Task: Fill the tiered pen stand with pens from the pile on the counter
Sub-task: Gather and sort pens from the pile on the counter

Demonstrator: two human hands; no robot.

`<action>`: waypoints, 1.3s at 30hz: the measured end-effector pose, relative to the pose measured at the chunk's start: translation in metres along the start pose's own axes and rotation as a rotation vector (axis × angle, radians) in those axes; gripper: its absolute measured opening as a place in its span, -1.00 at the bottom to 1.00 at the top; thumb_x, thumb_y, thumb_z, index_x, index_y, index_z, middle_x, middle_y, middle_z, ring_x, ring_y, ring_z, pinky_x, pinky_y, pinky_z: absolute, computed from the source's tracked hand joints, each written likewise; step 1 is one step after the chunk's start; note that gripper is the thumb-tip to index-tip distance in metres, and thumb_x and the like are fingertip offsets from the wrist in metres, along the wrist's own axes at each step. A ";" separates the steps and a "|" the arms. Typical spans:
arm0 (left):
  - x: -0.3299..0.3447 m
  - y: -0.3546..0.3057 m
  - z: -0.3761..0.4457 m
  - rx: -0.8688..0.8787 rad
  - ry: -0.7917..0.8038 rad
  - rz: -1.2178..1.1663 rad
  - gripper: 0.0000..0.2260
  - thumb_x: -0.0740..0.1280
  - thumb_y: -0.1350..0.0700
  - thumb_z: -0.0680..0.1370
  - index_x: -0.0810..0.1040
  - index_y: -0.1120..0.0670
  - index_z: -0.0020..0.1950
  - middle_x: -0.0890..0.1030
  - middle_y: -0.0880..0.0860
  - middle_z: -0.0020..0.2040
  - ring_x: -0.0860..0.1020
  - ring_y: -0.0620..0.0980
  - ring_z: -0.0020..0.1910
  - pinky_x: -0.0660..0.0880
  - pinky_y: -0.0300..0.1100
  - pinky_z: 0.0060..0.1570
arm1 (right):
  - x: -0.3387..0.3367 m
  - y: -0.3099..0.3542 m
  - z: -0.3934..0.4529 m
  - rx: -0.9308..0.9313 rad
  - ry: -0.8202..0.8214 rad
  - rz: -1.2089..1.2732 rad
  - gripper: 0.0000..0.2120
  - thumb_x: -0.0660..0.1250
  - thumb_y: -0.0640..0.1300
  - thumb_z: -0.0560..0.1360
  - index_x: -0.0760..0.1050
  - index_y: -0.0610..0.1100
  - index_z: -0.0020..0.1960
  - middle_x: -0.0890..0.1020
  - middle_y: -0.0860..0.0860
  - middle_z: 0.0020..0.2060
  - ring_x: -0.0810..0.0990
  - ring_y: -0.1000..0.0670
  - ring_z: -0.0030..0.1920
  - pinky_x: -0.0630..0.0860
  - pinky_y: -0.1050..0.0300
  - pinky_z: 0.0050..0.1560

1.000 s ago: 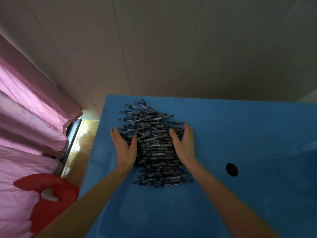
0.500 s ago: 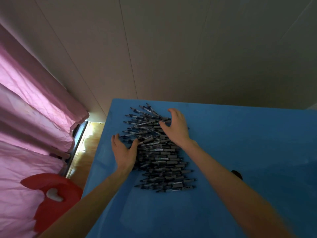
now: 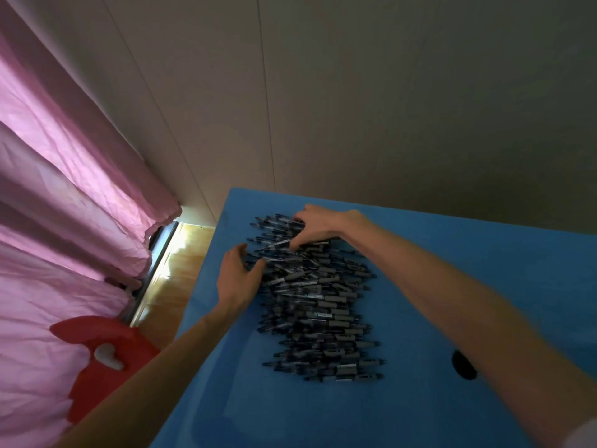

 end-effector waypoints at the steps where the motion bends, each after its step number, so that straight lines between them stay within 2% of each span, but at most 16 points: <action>1: -0.003 -0.003 0.003 0.016 -0.018 0.040 -0.42 0.39 -0.11 0.56 0.36 0.07 0.50 0.50 0.06 0.34 0.51 0.07 0.26 0.50 0.12 0.28 | 0.001 -0.003 -0.001 -0.005 0.012 -0.009 -0.09 0.34 0.39 0.41 0.19 -0.05 0.59 0.32 -0.11 0.41 0.37 -0.18 0.39 0.43 -0.19 0.34; 4: -0.006 -0.020 0.019 0.095 -0.039 0.126 -0.40 0.37 -0.08 0.60 0.30 0.14 0.55 0.39 0.11 0.48 0.32 0.14 0.47 0.32 0.08 0.46 | 0.006 -0.016 -0.009 -0.021 0.016 -0.021 -0.18 0.26 0.36 0.47 0.13 0.05 0.62 0.33 -0.09 0.38 0.35 -0.16 0.39 0.41 -0.20 0.34; 7: 0.005 -0.037 0.041 0.144 0.077 0.025 -0.31 0.35 -0.10 0.62 0.14 0.14 0.62 0.26 0.02 0.56 0.23 0.03 0.54 0.21 -0.01 0.52 | 0.007 -0.030 -0.022 -0.017 -0.064 0.055 -0.26 0.21 0.30 0.57 0.09 0.05 0.64 0.32 -0.09 0.44 0.30 -0.15 0.45 0.37 -0.13 0.37; 9: 0.016 -0.043 0.049 0.150 0.165 -0.044 -0.27 0.32 -0.11 0.64 0.02 0.11 0.66 0.12 -0.03 0.62 0.13 -0.03 0.58 0.13 -0.03 0.57 | 0.010 -0.052 -0.035 0.062 -0.183 0.176 -0.24 0.16 0.37 0.57 0.12 0.01 0.63 0.30 -0.08 0.48 0.25 -0.14 0.49 0.33 -0.13 0.42; 11: 0.024 -0.043 0.057 0.135 0.201 -0.033 -0.24 0.30 -0.14 0.65 -0.06 0.09 0.67 0.00 0.01 0.67 0.02 0.00 0.64 0.05 0.03 0.60 | 0.016 -0.082 -0.054 0.216 -0.359 0.336 -0.26 0.13 0.38 0.58 0.22 -0.04 0.60 0.32 -0.07 0.47 0.26 -0.14 0.49 0.30 -0.15 0.45; 13: 0.031 -0.042 0.064 0.150 0.201 0.027 -0.23 0.28 -0.15 0.65 -0.07 0.09 0.68 -0.04 0.03 0.68 -0.02 0.02 0.65 0.03 0.04 0.61 | 0.029 -0.104 -0.080 0.377 -0.536 0.427 -0.34 0.12 0.33 0.61 0.33 -0.07 0.53 0.37 -0.08 0.41 0.30 -0.15 0.44 0.31 -0.15 0.43; 15: 0.035 -0.043 0.068 0.164 0.187 0.097 -0.24 0.26 -0.16 0.65 -0.06 0.10 0.67 -0.02 0.04 0.68 -0.02 0.03 0.65 0.02 0.03 0.61 | 0.043 -0.106 -0.095 0.452 -0.604 0.481 -0.38 0.10 0.30 0.63 0.36 -0.09 0.51 0.38 -0.10 0.38 0.31 -0.16 0.41 0.30 -0.13 0.43; 20: 0.049 -0.057 0.078 0.246 0.218 0.205 -0.24 0.26 -0.18 0.65 -0.03 0.12 0.67 0.01 0.06 0.68 0.00 0.06 0.65 0.02 0.03 0.61 | 0.040 -0.081 -0.080 0.397 -0.570 0.610 -0.34 0.03 0.28 0.66 0.17 -0.10 0.60 0.27 -0.11 0.49 0.20 -0.15 0.50 0.23 -0.11 0.49; 23: 0.052 -0.063 0.082 0.251 0.199 0.268 -0.25 0.24 -0.21 0.64 0.01 0.11 0.67 0.07 0.07 0.67 0.03 0.09 0.64 0.04 0.05 0.60 | 0.034 -0.071 -0.061 0.384 -0.553 0.694 -0.36 0.00 0.29 0.65 0.29 -0.11 0.54 0.34 -0.11 0.44 0.25 -0.16 0.48 0.28 -0.13 0.45; 26: 0.055 -0.064 0.077 0.235 0.186 0.226 -0.27 0.26 -0.22 0.63 0.08 0.12 0.66 0.14 0.08 0.65 0.08 0.08 0.63 0.10 0.07 0.59 | 0.034 -0.056 -0.042 0.347 -0.531 0.769 -0.35 -0.06 0.37 0.60 0.48 -0.06 0.36 0.49 -0.08 0.26 0.41 -0.11 0.33 0.40 -0.15 0.33; 29: 0.048 -0.062 0.072 0.230 0.152 0.148 -0.31 0.27 -0.30 0.54 0.27 0.02 0.57 0.38 0.02 0.52 0.32 0.06 0.51 0.35 0.14 0.45 | 0.030 -0.041 -0.035 0.290 -0.530 0.700 -0.41 -0.04 0.35 0.63 0.49 -0.07 0.24 0.51 -0.06 0.12 0.50 -0.10 0.16 0.48 -0.11 0.18; 31: 0.040 -0.062 0.071 0.229 0.129 0.122 -0.35 0.26 -0.31 0.50 0.36 0.01 0.50 0.48 0.00 0.43 0.42 0.06 0.42 0.44 0.13 0.35 | 0.025 -0.040 -0.036 0.282 -0.535 0.588 -0.42 -0.03 0.33 0.64 0.53 -0.08 0.18 0.51 -0.06 0.09 0.51 -0.12 0.15 0.49 -0.08 0.13; 34: 0.036 -0.066 0.071 0.223 0.141 0.132 -0.41 0.34 -0.17 0.59 0.34 0.08 0.54 0.44 0.06 0.47 0.40 0.10 0.45 0.41 0.09 0.39 | 0.010 -0.048 -0.032 0.327 -0.524 0.315 -0.36 0.03 0.42 0.57 0.59 -0.07 0.13 0.54 -0.05 0.08 0.46 -0.12 0.15 0.47 -0.11 0.14; 37: 0.039 -0.071 0.073 0.265 0.162 0.168 -0.45 0.37 -0.09 0.59 0.37 0.11 0.51 0.49 0.11 0.42 0.43 0.13 0.41 0.43 0.09 0.37 | -0.006 -0.048 -0.017 0.269 -0.527 0.275 -0.47 0.16 0.42 0.52 0.50 -0.05 -0.11 0.51 0.01 -0.13 0.48 -0.05 -0.05 0.41 0.00 -0.08; 39: 0.041 -0.071 0.077 0.273 0.178 0.188 -0.43 0.39 -0.08 0.58 0.37 0.13 0.52 0.50 0.12 0.40 0.43 0.13 0.39 0.43 0.09 0.36 | -0.013 -0.042 -0.004 0.207 -0.462 0.294 -0.51 0.22 0.39 0.51 0.45 -0.05 -0.13 0.48 -0.01 -0.14 0.47 -0.05 -0.11 0.39 0.03 -0.16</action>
Point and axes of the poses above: each hand's wrist, its own z-axis towards the middle knuckle, its own x-axis out of the palm, y = z × x, the point moved 10 cm from there along z, towards the middle knuckle
